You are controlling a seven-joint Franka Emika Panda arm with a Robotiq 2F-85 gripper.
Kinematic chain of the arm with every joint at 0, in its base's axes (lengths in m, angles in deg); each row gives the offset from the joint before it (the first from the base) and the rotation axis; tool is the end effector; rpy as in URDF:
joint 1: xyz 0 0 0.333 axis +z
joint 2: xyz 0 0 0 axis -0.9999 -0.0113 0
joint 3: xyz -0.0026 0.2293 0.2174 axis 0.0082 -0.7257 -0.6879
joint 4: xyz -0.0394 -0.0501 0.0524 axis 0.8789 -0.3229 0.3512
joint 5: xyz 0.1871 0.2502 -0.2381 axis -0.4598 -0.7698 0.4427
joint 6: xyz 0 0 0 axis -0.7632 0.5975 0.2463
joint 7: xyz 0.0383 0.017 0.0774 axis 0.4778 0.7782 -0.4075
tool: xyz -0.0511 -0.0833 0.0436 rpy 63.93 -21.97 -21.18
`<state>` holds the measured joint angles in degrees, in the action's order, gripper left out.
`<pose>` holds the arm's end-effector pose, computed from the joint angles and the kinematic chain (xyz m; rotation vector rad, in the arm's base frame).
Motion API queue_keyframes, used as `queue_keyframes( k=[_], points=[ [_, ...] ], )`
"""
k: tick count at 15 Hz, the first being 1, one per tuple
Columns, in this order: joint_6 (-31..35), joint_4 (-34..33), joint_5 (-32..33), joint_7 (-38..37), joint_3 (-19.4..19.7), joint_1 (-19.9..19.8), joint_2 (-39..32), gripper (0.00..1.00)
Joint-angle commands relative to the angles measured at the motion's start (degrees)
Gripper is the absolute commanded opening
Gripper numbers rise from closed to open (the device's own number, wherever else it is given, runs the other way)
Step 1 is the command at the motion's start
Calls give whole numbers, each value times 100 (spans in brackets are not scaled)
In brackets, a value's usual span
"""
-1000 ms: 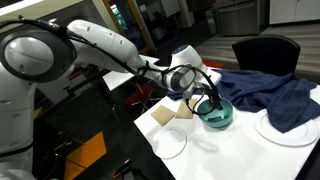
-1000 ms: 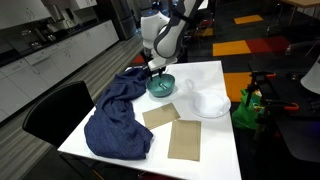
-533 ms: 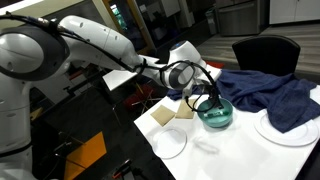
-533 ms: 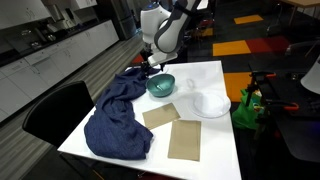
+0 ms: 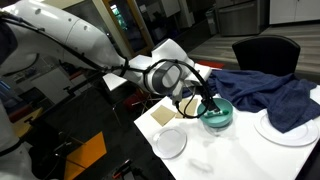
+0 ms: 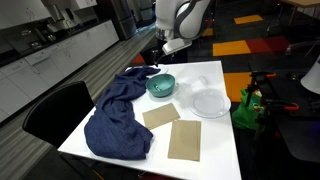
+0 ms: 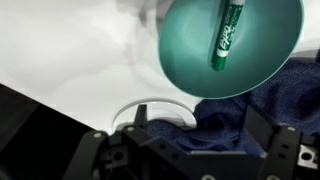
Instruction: Pick the marker and put it in the bowl
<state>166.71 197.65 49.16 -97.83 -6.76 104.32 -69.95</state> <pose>0.6029 -0.0592 0.2625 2.7913 -1.0807 0.6077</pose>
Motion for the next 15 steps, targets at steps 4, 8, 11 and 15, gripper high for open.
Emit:
queue_keyframes(
  k=[4, 8, 11, 15],
  points=[
    [731, 1414, 728, -145, 655, 318, 1118, 100],
    [530, 1043, 528, 5, 481, 172, 767, 100],
    [530, 1030, 527, 5, 463, 181, 730, 100],
    [530, 1026, 527, 5, 463, 181, 722, 100]
  ],
)
